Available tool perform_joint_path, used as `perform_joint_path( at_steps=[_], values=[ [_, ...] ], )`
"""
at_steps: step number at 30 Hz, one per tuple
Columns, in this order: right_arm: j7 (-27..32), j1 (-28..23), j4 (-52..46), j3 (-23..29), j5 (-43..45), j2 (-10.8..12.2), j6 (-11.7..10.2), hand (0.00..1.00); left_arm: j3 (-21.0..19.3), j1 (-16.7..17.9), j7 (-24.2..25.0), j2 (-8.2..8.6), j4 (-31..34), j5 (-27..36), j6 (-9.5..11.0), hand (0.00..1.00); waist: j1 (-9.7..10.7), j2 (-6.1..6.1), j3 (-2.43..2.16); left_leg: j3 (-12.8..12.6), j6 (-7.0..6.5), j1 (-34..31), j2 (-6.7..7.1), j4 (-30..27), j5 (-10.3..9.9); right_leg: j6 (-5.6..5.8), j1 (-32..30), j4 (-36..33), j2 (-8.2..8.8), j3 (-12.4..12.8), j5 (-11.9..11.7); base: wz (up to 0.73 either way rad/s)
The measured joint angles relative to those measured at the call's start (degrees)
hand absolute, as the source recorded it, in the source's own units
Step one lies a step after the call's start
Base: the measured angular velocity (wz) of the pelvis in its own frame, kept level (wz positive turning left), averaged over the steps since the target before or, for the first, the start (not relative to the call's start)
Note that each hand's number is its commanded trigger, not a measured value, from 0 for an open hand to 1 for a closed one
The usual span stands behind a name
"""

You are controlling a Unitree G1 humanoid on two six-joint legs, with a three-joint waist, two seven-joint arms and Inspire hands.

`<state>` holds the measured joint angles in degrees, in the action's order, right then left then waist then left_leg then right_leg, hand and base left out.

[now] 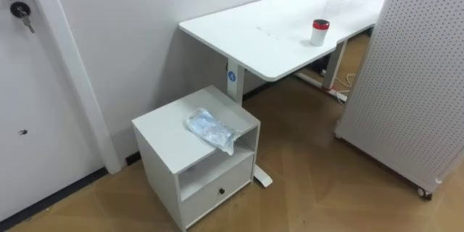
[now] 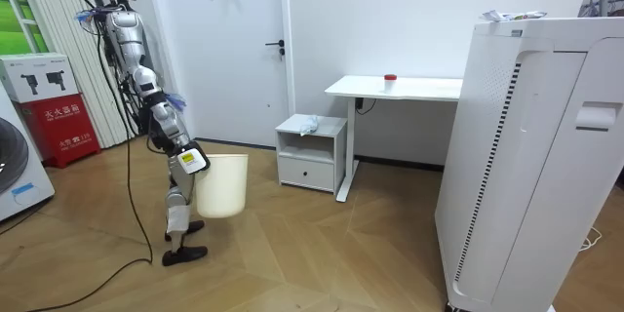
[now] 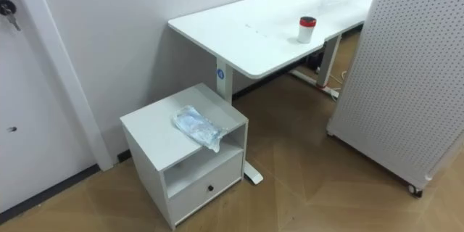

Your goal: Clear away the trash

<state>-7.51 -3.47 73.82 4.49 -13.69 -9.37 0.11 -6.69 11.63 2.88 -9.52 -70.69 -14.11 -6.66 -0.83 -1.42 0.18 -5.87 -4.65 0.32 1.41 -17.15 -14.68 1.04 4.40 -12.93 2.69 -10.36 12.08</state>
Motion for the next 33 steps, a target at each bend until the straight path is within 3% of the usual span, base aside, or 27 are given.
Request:
perform_joint_path(
  at_steps=[10,14,27,29,31,33],
  values=[
    [1.2,0.0,-0.1,-1.0,-0.2,0.0,-0.5,1.00,0.2,-0.9,-0.5,0.09,0.4,-0.1,-0.4,0.00,0.5,0.79,-0.17,0.1,0.11,0.5,0.10,1.1,0.1,-0.03,0.7,1.7,-0.04,-0.7,-0.4,0.00],
    [1.2,-0.2,0.0,-1.0,-0.4,0.0,-0.7,1.00,0.2,-0.6,-1.2,0.09,0.4,-0.1,-0.4,0.00,0.5,0.65,0.07,0.1,0.14,1.3,0.18,2.2,0.1,-0.01,1.6,2.4,-0.14,-0.6,-0.4,0.00],
    [0.8,-0.4,0.2,-1.0,-0.3,0.0,-0.7,1.00,0.1,-0.6,-1.2,0.06,-0.2,-1.6,-0.1,0.00,0.4,0.06,0.10,0.4,0.39,1.2,0.15,2.4,0.1,-0.16,1.2,2.2,-0.28,-0.7,-0.1,0.00],
    [0.6,-0.4,0.2,-0.9,-0.3,0.0,-0.4,1.00,0.0,-0.6,-1.0,0.01,-0.2,-1.8,-0.4,0.00,0.3,-0.20,0.05,0.4,0.65,0.5,-0.16,0.5,-0.8,-0.32,1.0,1.6,-0.46,-0.7,0.6,-0.02],
    [0.3,-0.3,-0.2,-1.0,-0.3,0.0,0.0,1.00,-0.6,-0.6,-1.1,-0.03,-0.2,-1.8,-0.6,0.00,-0.4,-0.31,0.28,-0.1,1.32,-0.9,-1.39,-3.8,-2.9,-0.88,0.0,-1.0,-1.09,-0.7,2.2,-0.14],
    [-0.1,-0.3,-0.2,-1.1,-0.3,0.0,0.0,1.00,-1.5,-0.6,-1.1,-0.01,0.0,-1.8,-0.7,0.00,-1.2,-0.40,0.17,-0.5,2.06,-1.9,-2.43,-6.8,-4.3,-1.63,-1.0,-3.2,-1.63,-0.8,3.8,-0.14]
  ],
)
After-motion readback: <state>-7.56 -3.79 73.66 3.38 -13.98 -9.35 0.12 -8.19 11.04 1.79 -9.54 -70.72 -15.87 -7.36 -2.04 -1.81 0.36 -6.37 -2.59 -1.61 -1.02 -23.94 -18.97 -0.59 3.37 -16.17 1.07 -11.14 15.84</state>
